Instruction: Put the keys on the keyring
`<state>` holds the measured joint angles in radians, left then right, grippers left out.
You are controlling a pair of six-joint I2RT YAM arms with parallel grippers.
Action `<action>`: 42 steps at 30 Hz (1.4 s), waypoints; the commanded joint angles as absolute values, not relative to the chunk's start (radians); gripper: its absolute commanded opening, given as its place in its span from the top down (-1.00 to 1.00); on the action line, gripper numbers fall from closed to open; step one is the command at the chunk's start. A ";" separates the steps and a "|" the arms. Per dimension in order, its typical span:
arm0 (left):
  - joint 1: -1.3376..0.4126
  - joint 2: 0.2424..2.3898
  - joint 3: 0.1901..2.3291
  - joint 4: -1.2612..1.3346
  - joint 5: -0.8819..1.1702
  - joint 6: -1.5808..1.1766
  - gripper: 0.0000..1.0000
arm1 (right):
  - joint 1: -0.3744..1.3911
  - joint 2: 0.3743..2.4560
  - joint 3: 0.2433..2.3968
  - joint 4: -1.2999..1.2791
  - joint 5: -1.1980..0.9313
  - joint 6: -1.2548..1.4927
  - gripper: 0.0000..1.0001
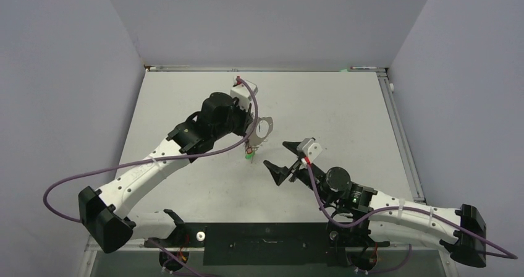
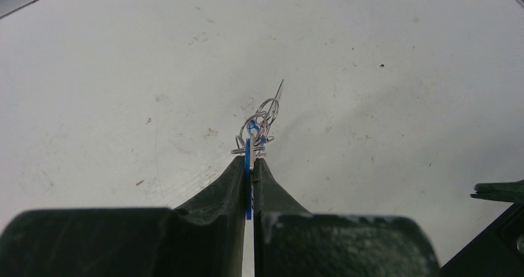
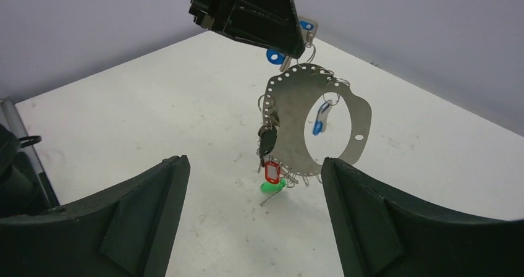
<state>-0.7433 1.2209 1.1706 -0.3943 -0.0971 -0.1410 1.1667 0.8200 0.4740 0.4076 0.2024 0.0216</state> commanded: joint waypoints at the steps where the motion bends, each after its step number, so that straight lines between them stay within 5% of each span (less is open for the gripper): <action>1: -0.737 1.339 1.327 -0.279 -0.050 -0.043 1.00 | 1.174 0.731 0.518 0.355 0.450 0.055 -0.61; 5: -0.738 1.488 1.477 -0.241 -0.004 0.095 1.00 | 1.168 0.659 0.580 0.251 0.654 0.083 -0.61; 11: -0.764 1.617 1.709 -0.282 0.147 0.147 1.00 | 1.164 0.490 0.663 0.069 0.692 0.178 -0.58; 24: -0.910 1.316 0.889 -0.148 0.157 0.357 1.00 | 1.163 0.378 0.527 0.132 0.691 0.161 -0.59; 32: -0.943 1.394 0.934 -0.480 0.241 0.473 1.00 | 1.163 0.436 0.518 0.182 0.662 0.161 -0.60; 42: -0.953 1.458 0.921 -0.506 0.062 0.528 0.88 | 1.163 0.425 0.499 0.164 0.671 0.179 -0.60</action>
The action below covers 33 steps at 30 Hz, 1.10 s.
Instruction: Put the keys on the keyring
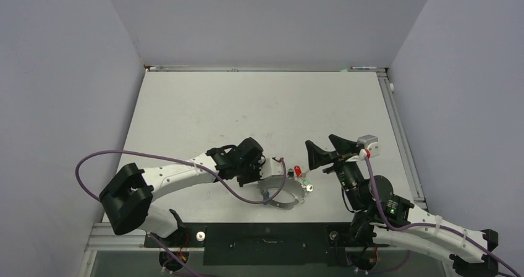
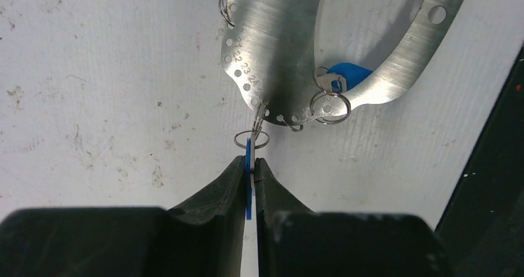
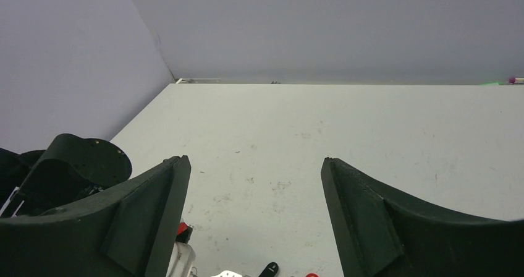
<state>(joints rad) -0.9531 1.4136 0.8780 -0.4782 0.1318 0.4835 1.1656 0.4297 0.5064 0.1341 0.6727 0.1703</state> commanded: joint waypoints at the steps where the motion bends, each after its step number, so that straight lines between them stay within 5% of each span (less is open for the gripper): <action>1: -0.953 1.472 0.927 -0.512 0.051 0.530 0.84 | 1.162 0.424 0.494 0.164 0.675 0.179 -0.60; 15: -0.914 1.569 0.984 -0.535 -0.147 0.485 0.47 | 1.161 0.461 0.463 0.183 0.700 0.158 -0.61; 25: -0.906 1.325 0.908 -0.392 -0.416 0.381 -0.22 | 1.160 0.521 0.453 0.155 0.735 0.187 -0.61; 26: -0.907 1.292 0.901 -0.371 -0.434 0.355 -0.37 | 1.159 0.531 0.453 0.158 0.739 0.185 -0.61; 28: -0.906 1.218 0.883 -0.333 -0.469 0.282 -0.99 | 1.160 0.550 0.456 0.167 0.743 0.179 -0.61; 33: -0.897 1.058 0.844 -0.267 -0.502 0.056 -0.92 | 1.152 0.602 0.452 0.210 0.747 0.173 -0.70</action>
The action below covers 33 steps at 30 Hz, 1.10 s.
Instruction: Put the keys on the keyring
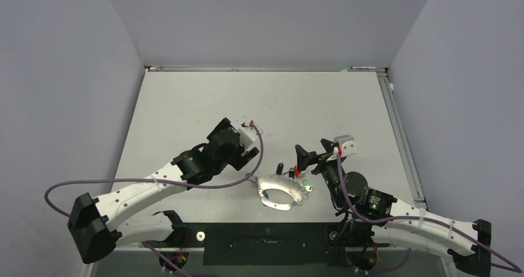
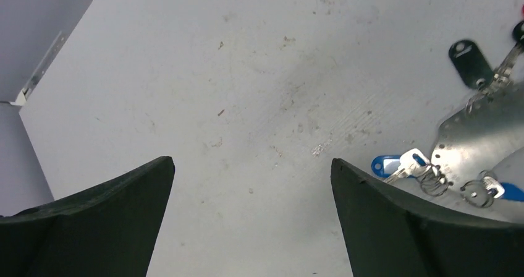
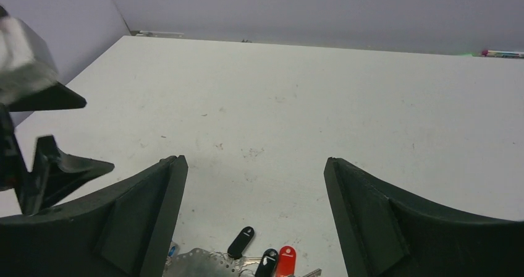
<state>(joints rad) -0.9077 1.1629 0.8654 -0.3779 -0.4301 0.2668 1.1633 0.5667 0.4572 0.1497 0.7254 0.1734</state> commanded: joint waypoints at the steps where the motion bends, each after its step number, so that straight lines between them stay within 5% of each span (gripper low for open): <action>1: -0.886 1.033 0.843 -0.264 -0.506 -0.001 -0.92 | 1.152 0.613 0.447 0.224 0.748 0.173 -0.73; 14: -0.720 0.854 1.009 -0.336 -0.594 -0.310 -0.92 | 1.147 0.730 0.493 0.301 0.669 0.259 -0.78; 19: -0.714 0.634 0.836 -0.175 -0.517 -0.188 -0.92 | 1.146 0.762 0.446 0.450 0.635 0.298 -0.78; 33: -0.712 0.716 0.917 -0.284 -0.692 -0.195 -0.92 | 1.144 0.908 0.460 0.460 0.613 0.271 -0.78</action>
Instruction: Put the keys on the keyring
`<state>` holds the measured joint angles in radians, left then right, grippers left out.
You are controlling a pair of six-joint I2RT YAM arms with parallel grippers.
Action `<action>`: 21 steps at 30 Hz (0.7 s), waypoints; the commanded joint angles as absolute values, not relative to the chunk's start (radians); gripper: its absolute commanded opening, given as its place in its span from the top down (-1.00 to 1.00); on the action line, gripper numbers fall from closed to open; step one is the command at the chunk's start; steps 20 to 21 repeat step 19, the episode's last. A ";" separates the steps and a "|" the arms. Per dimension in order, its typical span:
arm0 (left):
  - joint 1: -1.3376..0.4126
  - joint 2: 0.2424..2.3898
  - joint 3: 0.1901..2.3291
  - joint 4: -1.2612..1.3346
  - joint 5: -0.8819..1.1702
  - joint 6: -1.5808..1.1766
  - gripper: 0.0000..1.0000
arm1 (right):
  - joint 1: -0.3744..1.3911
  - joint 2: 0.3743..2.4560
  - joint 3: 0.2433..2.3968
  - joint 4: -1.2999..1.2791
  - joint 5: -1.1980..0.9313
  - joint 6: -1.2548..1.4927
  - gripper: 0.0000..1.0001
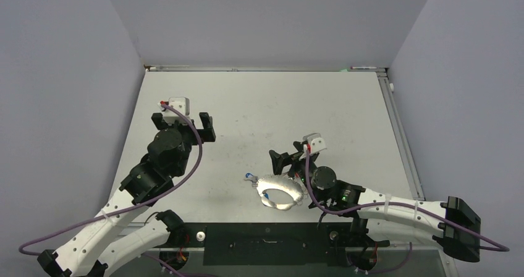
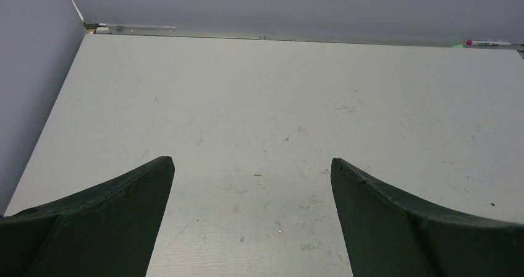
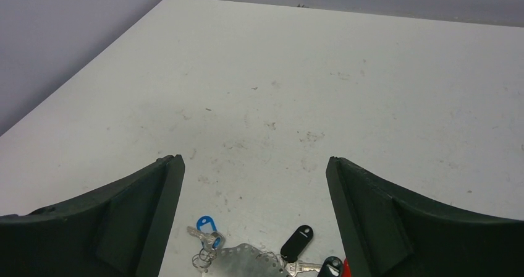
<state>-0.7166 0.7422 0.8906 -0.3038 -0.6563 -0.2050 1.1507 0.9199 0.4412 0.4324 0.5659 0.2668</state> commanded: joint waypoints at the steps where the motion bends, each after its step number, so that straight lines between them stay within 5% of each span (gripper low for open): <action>1: -0.711 0.713 0.913 -0.281 -0.692 -0.193 -0.93 | 1.144 0.905 0.458 0.460 0.617 0.269 -0.78; 21: -0.712 0.703 0.908 -0.275 -0.681 -0.184 -0.93 | 1.169 0.911 0.454 0.487 0.668 0.292 -0.78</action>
